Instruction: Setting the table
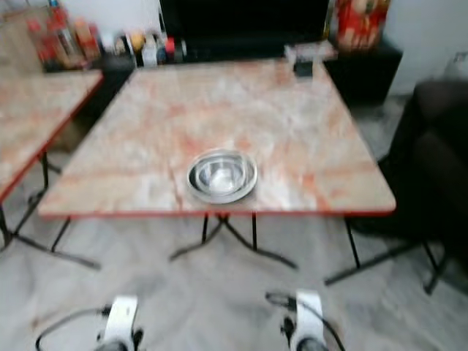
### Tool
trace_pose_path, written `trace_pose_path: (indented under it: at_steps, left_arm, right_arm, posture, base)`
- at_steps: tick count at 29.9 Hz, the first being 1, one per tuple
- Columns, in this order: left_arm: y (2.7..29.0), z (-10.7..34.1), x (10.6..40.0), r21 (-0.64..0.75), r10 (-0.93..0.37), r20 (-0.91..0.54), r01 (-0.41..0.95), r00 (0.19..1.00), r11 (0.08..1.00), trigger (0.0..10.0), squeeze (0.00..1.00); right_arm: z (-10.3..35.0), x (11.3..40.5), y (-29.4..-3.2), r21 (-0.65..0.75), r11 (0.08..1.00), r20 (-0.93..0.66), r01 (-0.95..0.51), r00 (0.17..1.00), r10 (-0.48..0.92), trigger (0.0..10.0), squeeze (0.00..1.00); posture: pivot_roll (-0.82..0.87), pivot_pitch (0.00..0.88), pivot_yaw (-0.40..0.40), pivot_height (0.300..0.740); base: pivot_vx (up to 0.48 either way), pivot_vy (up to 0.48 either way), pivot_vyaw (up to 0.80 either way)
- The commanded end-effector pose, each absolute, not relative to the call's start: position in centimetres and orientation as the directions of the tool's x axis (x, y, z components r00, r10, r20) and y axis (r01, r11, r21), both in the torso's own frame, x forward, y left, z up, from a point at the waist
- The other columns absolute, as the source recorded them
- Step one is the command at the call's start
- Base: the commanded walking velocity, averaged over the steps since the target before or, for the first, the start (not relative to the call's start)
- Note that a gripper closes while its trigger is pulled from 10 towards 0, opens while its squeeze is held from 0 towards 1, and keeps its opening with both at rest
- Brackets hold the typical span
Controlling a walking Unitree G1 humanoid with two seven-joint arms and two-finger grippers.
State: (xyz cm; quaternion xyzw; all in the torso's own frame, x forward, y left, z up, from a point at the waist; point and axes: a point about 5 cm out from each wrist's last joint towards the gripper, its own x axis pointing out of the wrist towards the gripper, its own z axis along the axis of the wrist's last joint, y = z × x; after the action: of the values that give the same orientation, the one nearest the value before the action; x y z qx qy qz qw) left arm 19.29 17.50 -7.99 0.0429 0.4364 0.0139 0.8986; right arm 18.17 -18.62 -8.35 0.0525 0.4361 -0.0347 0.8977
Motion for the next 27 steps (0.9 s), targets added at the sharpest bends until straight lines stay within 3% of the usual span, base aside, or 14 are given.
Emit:
trace_pose_path:
  at_steps: [1,12,16,27]
  left_arm:
    - [18.2,-7.9,19.3,0.111,0.081,-0.785,0.010,0.614,0.994,10.0,0.00]
    - [18.2,-7.5,20.2,0.117,0.076,-0.772,0.024,0.631,0.993,10.0,0.00]
    - [18.3,-7.4,20.2,0.118,0.077,-0.771,0.024,0.632,0.993,10.0,0.00]
    - [18.6,-7.3,20.4,0.130,0.081,-0.768,0.031,0.636,0.991,10.0,0.00]
  right_arm:
    - [-8.4,18.3,-17.9,0.084,0.990,-0.786,0.111,0.619,-0.003,10.0,0.00]
    - [-8.4,18.3,-17.5,0.095,0.986,-0.786,0.135,0.618,-0.009,10.0,0.00]
    - [-8.6,18.0,-17.4,0.103,0.984,-0.794,0.145,0.608,-0.006,10.0,0.00]
    - [-8.6,18.1,-17.1,0.099,0.986,-0.787,0.137,0.616,-0.006,10.0,0.00]
  posture:
    - [-0.20,0.000,0.076,0.740]
    - [-0.21,0.000,0.098,0.740]
    - [-0.21,0.000,0.101,0.740]
    - [-0.22,0.000,0.113,0.740]
  base:
    - [0.000,0.326,0.00]
    - [0.000,0.382,0.00]
    - [0.000,0.480,-0.80]
    - [0.000,0.480,0.00]
